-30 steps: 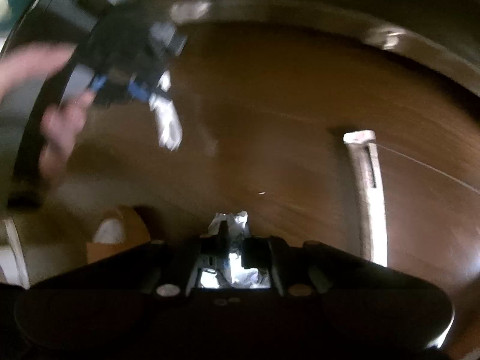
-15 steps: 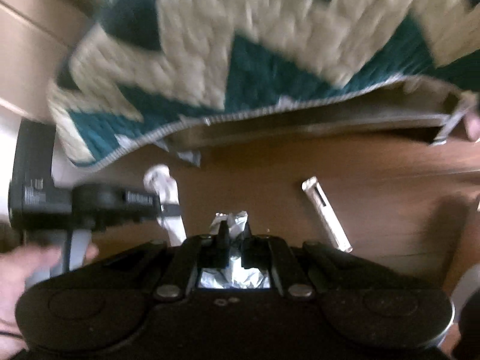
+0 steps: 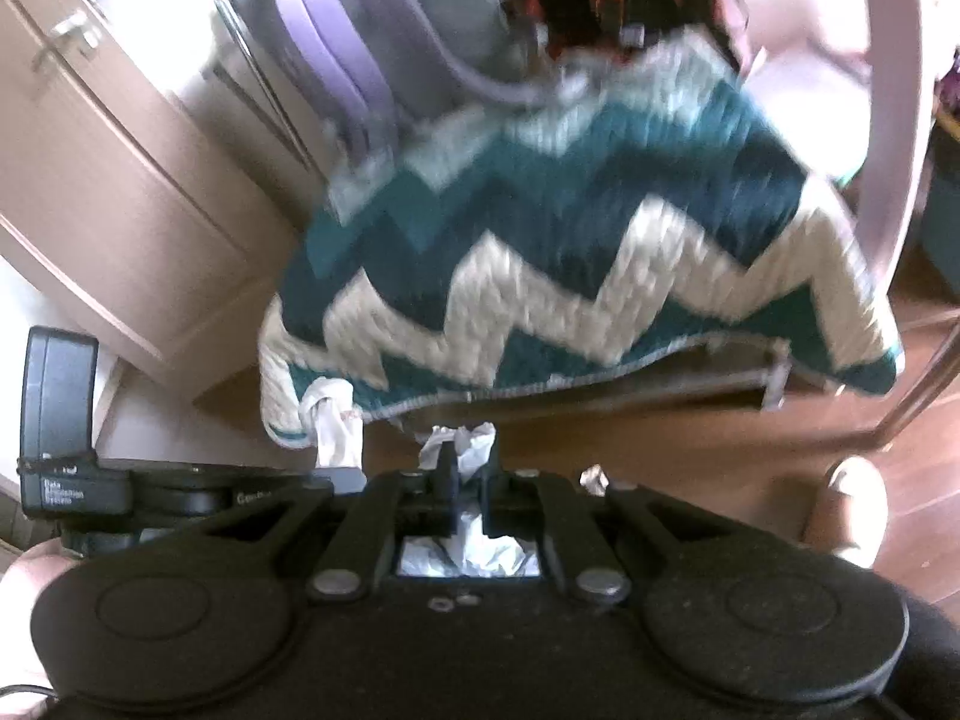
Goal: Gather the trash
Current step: 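Carry the tissue and paper to the green bin while releasing both inside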
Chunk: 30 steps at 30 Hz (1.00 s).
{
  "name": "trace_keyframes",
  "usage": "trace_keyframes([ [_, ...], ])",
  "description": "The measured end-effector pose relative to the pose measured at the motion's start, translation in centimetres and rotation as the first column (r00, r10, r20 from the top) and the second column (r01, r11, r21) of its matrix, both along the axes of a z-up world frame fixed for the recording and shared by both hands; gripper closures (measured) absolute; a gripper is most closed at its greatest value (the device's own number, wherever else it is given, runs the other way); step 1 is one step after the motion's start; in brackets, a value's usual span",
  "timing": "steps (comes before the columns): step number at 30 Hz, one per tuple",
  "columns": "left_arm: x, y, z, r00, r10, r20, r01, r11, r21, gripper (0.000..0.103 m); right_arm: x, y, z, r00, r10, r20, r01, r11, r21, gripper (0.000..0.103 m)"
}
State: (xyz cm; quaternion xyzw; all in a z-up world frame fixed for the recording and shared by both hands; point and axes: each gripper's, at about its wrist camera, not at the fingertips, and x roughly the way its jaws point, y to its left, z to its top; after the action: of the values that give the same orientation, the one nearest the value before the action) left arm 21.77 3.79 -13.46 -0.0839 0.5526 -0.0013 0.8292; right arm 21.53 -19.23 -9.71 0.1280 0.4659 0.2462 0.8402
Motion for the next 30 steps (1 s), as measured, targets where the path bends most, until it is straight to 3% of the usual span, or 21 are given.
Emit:
trace_keyframes([
  [7, -1.6, -5.4, 9.0, 0.979, -0.118, 0.168, 0.116, 0.993, 0.023, 0.098, -2.7, -5.9, 9.0, 0.981, -0.083, 0.178, 0.080, 0.997, 0.025, 0.098],
  [13, -1.6, -11.2, 16.4, 0.926, -0.234, 0.295, 0.227, 0.972, 0.058, 0.098, -3.9, -11.2, 16.4, 0.934, -0.150, 0.324, 0.152, 0.988, 0.019, 0.098],
  [23, 0.4, -23.1, 27.3, 0.778, -0.428, 0.460, 0.428, 0.897, 0.111, 0.098, -4.5, -19.4, 25.0, 0.819, -0.254, 0.514, 0.308, 0.951, -0.021, 0.098],
  [30, 2.0, -31.3, 32.8, 0.681, -0.510, 0.525, 0.531, 0.838, 0.126, 0.098, -3.5, -24.8, 29.4, 0.744, -0.310, 0.592, 0.425, 0.903, -0.060, 0.098],
])
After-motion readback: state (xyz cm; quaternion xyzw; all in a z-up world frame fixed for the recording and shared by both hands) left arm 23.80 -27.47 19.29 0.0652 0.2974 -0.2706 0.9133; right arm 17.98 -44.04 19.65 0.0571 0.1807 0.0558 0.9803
